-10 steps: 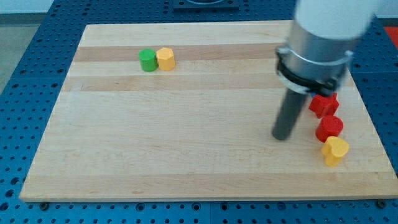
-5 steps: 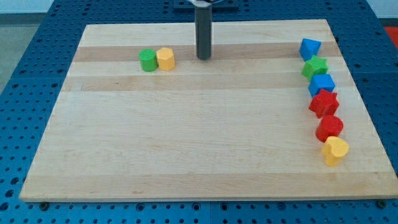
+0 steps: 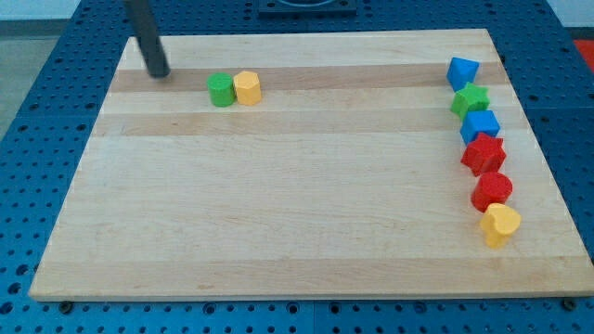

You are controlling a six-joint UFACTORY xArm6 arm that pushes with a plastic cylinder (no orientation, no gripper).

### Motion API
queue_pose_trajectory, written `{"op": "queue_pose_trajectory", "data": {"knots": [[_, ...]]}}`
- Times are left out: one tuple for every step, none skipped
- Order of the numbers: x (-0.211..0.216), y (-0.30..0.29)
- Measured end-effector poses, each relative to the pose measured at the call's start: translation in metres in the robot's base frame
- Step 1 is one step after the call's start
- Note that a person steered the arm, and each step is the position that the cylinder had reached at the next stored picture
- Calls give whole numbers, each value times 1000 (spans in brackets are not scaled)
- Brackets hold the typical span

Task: Separate the yellow hexagon and green circle

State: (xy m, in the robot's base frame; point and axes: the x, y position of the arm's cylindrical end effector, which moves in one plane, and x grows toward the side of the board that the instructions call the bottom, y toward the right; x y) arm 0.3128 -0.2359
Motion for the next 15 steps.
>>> {"op": "queue_pose_trajectory", "data": {"knots": [[81, 0], [88, 0], [89, 7], [93, 48], [94, 81], [69, 104], [53, 113], [37, 128], [37, 132], [35, 160], [34, 169], [36, 165], [51, 133], [57, 115], [53, 117]]}}
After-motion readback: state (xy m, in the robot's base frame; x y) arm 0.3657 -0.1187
